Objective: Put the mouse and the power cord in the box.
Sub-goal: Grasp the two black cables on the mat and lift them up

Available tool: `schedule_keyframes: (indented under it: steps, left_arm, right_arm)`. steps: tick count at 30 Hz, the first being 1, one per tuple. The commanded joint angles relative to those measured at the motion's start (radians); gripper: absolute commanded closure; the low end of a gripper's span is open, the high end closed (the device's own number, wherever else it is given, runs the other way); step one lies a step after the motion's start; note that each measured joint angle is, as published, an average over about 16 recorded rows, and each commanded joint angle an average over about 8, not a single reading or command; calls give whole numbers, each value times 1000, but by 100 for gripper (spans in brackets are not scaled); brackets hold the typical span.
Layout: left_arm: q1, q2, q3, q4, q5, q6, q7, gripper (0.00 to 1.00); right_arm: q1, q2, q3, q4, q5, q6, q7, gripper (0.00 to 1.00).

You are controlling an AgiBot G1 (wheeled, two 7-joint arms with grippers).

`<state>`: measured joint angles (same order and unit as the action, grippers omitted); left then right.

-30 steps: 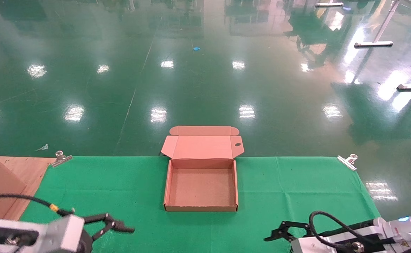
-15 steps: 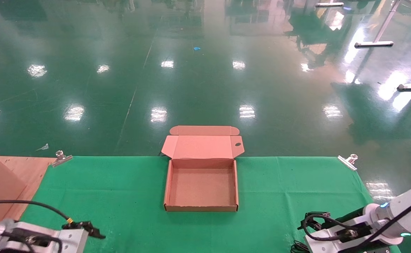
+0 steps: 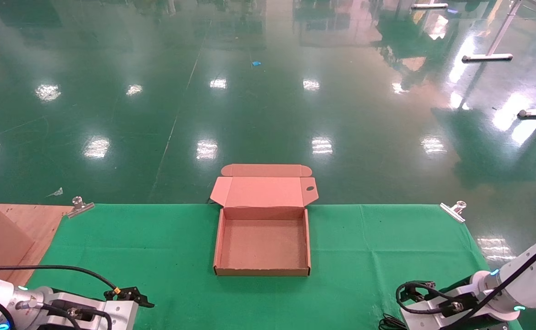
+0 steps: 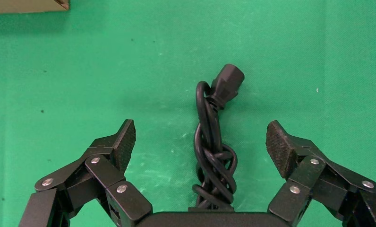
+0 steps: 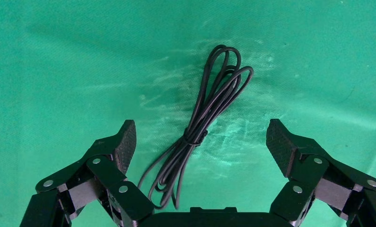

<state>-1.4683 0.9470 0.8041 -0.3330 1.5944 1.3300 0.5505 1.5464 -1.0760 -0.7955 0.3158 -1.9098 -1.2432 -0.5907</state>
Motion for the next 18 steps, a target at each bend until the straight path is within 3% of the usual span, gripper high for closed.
schedule_keyframes:
  steps: [1, 6, 8, 15, 16, 18]
  left_arm:
    - [-4, 11, -1, 24, 0, -9, 28, 0]
    - [-13, 29, 17, 79, 29, -25, 65, 0]
    - [-15, 35, 23, 100, 39, -34, 75, 2]
    - [-26, 46, 24, 159, 43, -51, 109, 90]
    - [-27, 47, 23, 165, 41, -52, 115, 100]
    - [-30, 49, 22, 175, 40, -52, 129, 100]
  right_arm:
    - [7, -10, 2, -42, 1, 14, -23, 0]
    - [19, -25, 7, -112, 9, 40, -70, 0]
    - [24, -29, 11, -135, 14, 50, -85, 8]
    - [36, -40, 15, -199, 20, 68, -130, 92]
    - [37, -41, 15, -207, 20, 69, -135, 98]
    - [38, -44, 16, -220, 21, 71, -145, 100]
